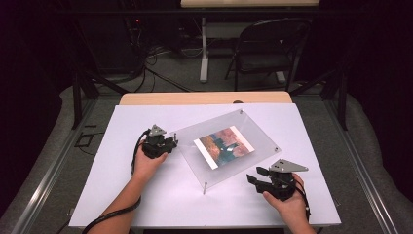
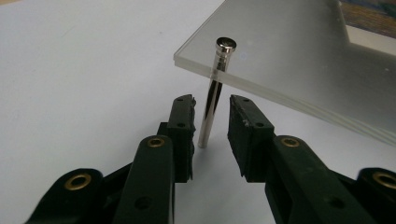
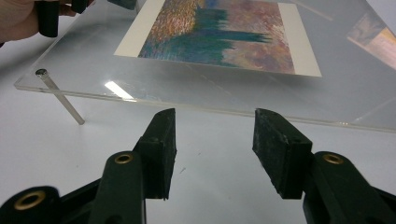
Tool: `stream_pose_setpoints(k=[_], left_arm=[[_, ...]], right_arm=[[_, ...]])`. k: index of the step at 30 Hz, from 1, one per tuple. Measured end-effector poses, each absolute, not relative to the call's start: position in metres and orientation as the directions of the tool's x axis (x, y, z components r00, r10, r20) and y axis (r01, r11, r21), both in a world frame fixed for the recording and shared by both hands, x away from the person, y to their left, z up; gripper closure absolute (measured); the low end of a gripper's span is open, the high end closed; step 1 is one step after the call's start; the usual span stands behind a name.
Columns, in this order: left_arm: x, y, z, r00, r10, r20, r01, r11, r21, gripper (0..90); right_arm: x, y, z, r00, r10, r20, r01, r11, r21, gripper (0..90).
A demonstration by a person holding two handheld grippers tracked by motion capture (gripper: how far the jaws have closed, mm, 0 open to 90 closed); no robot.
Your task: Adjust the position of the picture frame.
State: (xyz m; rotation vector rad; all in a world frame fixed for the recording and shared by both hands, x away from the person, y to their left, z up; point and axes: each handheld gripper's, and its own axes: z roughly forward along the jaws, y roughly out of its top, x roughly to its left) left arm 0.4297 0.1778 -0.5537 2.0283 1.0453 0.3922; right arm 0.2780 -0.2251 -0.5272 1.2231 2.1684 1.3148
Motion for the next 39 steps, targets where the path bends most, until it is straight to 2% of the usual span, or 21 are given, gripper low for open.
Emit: stream_pose_setpoints(k=[14, 19, 26, 32, 39], left_arm=[[0.439, 0.169, -0.561, 0.612, 0.786, -0.092, 0.546, -0.334, 0.768, 77.1], [0.442, 0.170, -0.562, 0.602, 0.791, -0.107, 0.558, -0.321, 0.765, 81.7], [0.442, 0.170, -0.562, 0.605, 0.789, -0.107, 0.560, -0.326, 0.762, 83.0], [0.441, 0.169, -0.558, 0.601, 0.792, -0.104, 0.558, -0.323, 0.765, 83.3], [0.436, 0.170, -0.550, 0.609, 0.784, -0.115, 0.564, -0.327, 0.758, 83.2]], right_arm=[[0.269, -0.231, -0.527, -0.561, 0.814, 0.150, 0.509, 0.197, 0.838, 49.1], [0.267, -0.230, -0.528, -0.565, 0.810, 0.153, 0.511, 0.199, 0.836, 49.1], [0.266, -0.225, -0.530, -0.570, 0.799, 0.192, 0.525, 0.174, 0.833, 49.5], [0.262, -0.217, -0.530, -0.592, 0.786, 0.177, 0.515, 0.201, 0.833, 49.9], [0.256, -0.209, -0.530, -0.616, 0.757, 0.219, 0.527, 0.189, 0.828, 54.4]])
